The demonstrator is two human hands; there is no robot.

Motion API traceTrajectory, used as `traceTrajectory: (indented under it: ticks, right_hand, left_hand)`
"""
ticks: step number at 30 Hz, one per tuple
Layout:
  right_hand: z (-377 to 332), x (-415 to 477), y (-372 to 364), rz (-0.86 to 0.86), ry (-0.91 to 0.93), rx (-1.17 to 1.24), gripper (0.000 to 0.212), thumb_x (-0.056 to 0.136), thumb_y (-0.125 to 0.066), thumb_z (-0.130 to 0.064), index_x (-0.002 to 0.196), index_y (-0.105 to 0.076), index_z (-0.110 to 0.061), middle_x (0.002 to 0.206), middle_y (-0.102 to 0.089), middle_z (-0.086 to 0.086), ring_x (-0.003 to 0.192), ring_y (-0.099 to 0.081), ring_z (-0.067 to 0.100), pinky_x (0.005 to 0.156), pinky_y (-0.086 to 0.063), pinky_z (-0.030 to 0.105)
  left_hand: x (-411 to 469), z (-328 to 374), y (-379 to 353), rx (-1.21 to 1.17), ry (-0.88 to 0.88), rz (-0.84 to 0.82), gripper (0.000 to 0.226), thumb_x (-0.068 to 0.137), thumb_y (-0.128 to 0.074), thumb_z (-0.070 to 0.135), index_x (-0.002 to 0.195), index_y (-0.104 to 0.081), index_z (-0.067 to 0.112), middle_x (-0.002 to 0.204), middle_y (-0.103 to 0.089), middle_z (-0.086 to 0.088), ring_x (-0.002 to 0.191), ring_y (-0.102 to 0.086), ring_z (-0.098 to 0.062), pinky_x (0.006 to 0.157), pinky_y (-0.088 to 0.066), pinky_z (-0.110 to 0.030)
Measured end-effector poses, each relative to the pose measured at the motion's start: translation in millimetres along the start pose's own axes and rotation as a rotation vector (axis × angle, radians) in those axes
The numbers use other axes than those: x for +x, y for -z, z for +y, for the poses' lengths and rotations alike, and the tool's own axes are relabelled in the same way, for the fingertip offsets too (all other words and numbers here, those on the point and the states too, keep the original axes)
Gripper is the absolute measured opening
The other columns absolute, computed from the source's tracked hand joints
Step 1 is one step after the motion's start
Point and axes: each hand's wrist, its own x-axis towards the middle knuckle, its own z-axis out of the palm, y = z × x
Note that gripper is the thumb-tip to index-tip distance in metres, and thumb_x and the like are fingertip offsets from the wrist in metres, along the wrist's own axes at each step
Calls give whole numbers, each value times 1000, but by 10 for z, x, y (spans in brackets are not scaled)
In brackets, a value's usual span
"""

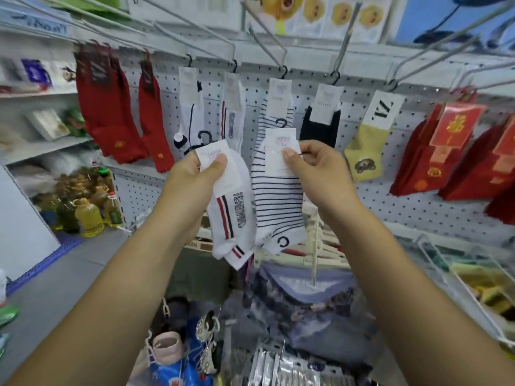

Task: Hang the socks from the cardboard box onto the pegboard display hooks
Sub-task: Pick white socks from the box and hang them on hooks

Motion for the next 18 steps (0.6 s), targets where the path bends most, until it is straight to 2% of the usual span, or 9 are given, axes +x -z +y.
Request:
traceTrajectory:
  ticks: [3, 5, 7, 10, 13, 15, 18]
  right_hand:
    - [-55, 314, -41, 5, 38, -50, 19, 100, -63, -29, 112, -67, -15, 101, -76, 1, 87, -75, 14, 79, -63, 35]
    - [-88, 483, -71, 19, 43, -35, 19, 100, -62, -29, 114, -65, -16, 102, -76, 0, 86, -74, 12, 76, -63, 33]
    - [-98, 628, -105, 38, 56, -18, 14, 101, -62, -27, 112, -64, -19, 100, -76, -2, 83, -74, 10, 73, -62, 28]
    - [-120, 813, -162, 119, 98, -50, 9, 100, -63, -28, 108, -60, -28, 102, -73, 3, 89, -72, 15, 76, -60, 31]
    - [-167, 970, -217, 170, 127, -51, 10, 100, -61, -26, 109, -56, -28, 94, -70, -1, 81, -69, 9, 67, -55, 20]
    - [-193, 1062, -258, 184, 146, -43, 10, 101, -61, -24, 109, -56, -28, 95, -71, 0, 83, -71, 14, 69, -57, 25]
    - [-204, 1210, -331, 213, 156, -48, 9, 101, -60, -23, 108, -56, -28, 98, -72, 1, 87, -72, 18, 77, -61, 34]
  left_hand:
    - [130, 58, 50, 5, -19, 53, 18, 105, -56, 24, 109, -71, 31, 105, -79, 8, 102, -73, -17, 89, -58, -43]
    - [206, 108, 82, 10, -23, 75, 20, 105, -55, 22, 103, -71, 32, 102, -79, 9, 99, -74, -16, 91, -58, -44]
    - [275, 157, 102, 16, -32, 75, 19, 105, -54, 22, 103, -72, 30, 100, -79, 8, 98, -74, -17, 91, -58, -44]
    - [354, 219, 114, 23, -64, 56, 18, 105, -56, 23, 110, -72, 28, 101, -79, 6, 97, -75, -17, 85, -59, -40]
    - [436, 255, 116, 27, -105, 15, 17, 103, -59, 26, 112, -73, 26, 101, -80, 5, 92, -76, -15, 78, -60, -35]
    - [511, 261, 113, 14, -119, -4, 17, 102, -61, 26, 112, -74, 25, 100, -80, 4, 92, -77, -16, 74, -59, -33]
    - [659, 261, 135, -8, -109, -13, 15, 101, -62, 27, 111, -74, 27, 100, -80, 3, 92, -77, -18, 77, -59, -37]
